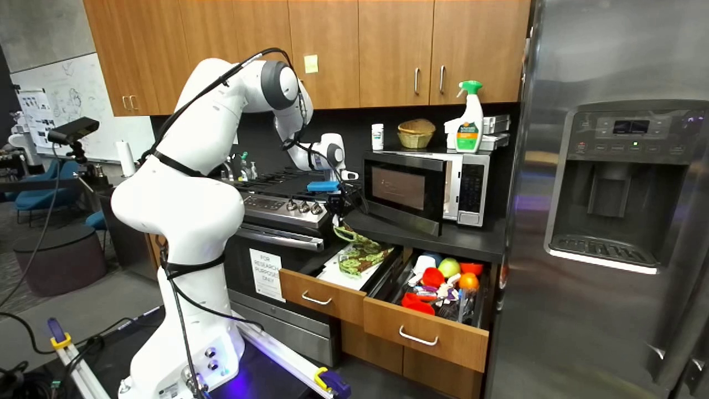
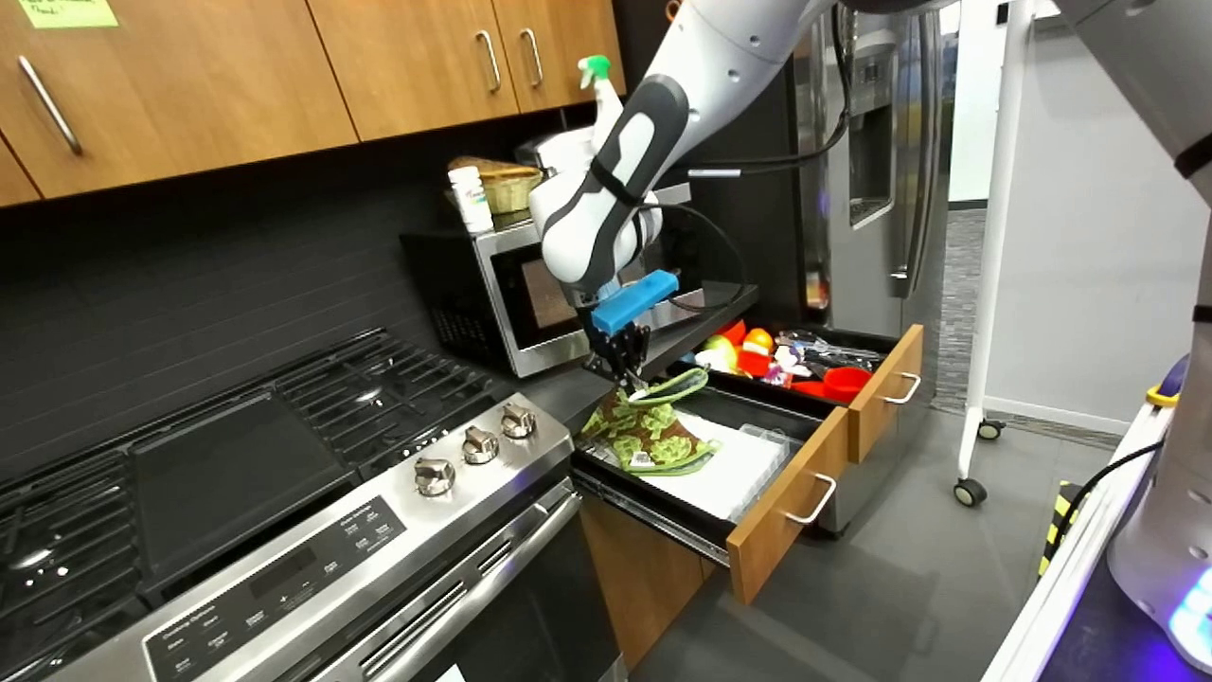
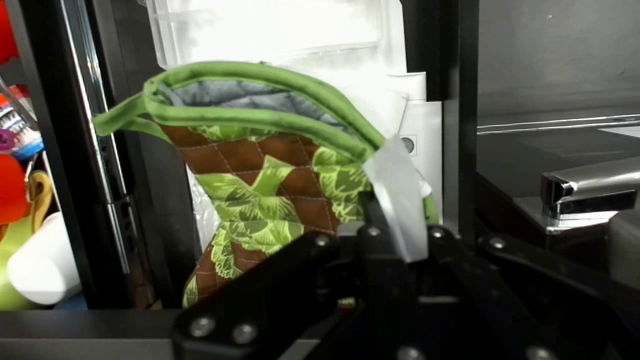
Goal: Take the oven knits out of the drawer
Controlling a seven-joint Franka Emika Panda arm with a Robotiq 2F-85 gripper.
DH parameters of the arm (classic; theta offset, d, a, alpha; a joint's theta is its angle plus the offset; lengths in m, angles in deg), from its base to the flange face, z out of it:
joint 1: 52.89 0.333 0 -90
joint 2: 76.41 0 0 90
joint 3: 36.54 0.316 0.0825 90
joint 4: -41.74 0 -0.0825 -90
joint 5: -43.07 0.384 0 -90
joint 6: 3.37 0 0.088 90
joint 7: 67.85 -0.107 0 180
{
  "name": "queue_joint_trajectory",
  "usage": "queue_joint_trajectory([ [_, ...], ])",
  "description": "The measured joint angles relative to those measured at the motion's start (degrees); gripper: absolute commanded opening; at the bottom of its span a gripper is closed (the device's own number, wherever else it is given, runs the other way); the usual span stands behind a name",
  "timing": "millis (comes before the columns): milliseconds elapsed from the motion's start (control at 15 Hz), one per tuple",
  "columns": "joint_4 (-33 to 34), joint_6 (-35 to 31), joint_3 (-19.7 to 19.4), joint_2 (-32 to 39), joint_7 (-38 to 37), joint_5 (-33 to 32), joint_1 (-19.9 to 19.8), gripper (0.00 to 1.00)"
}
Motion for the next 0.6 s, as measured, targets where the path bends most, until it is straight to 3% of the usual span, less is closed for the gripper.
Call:
queue_joint_trajectory([
  [600,-3.03,4.81,0.55,-6.76,0.03,0.00,-0.26,0.03],
])
